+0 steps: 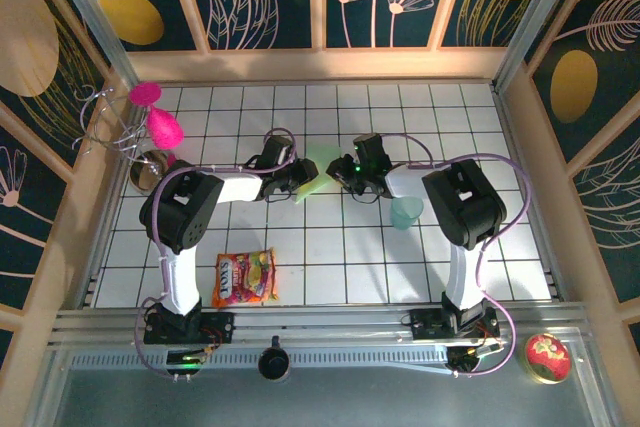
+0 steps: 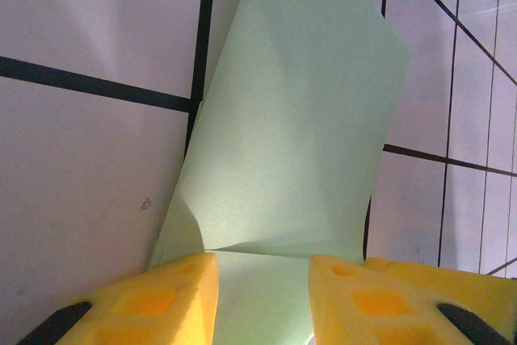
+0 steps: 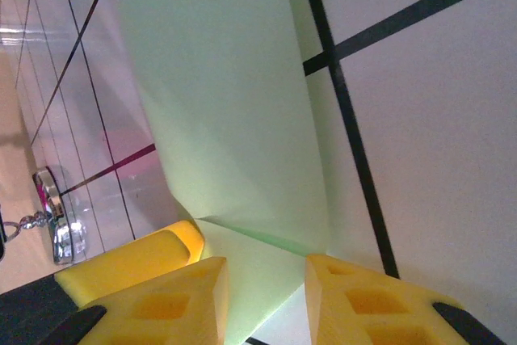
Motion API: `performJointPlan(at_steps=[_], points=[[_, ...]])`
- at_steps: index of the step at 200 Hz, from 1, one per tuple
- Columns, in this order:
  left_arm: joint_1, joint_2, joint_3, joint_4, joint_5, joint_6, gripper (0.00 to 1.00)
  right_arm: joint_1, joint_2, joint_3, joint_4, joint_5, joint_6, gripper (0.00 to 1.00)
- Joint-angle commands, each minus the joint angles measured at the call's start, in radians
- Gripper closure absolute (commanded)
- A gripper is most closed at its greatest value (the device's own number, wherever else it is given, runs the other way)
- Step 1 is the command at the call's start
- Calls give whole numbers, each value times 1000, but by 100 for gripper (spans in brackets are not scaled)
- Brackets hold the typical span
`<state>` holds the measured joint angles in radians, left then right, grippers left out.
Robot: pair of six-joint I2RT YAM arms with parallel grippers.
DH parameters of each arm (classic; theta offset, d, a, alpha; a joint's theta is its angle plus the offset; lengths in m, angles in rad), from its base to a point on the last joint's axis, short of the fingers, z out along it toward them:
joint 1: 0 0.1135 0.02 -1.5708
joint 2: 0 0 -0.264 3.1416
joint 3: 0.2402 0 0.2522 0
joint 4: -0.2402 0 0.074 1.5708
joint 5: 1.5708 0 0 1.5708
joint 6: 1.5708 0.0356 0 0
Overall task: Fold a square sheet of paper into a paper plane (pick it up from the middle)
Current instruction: Fold the wing for the fifth time at the center of the table.
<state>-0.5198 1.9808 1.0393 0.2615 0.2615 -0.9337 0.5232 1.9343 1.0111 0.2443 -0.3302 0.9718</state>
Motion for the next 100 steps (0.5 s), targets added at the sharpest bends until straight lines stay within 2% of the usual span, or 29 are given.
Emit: performJointPlan(at_steps=[1,59,100], points=[[-4,15,-18,-84,6,-6,65,-8,-38,-21,-7,44,12,69],[-4,15,-12,-94,-2,-1,66,6,-32,-20,-25,62,22,69],[-4,10,-11,-91,5,2,66,0,3,-25,96,-66,38,73]])
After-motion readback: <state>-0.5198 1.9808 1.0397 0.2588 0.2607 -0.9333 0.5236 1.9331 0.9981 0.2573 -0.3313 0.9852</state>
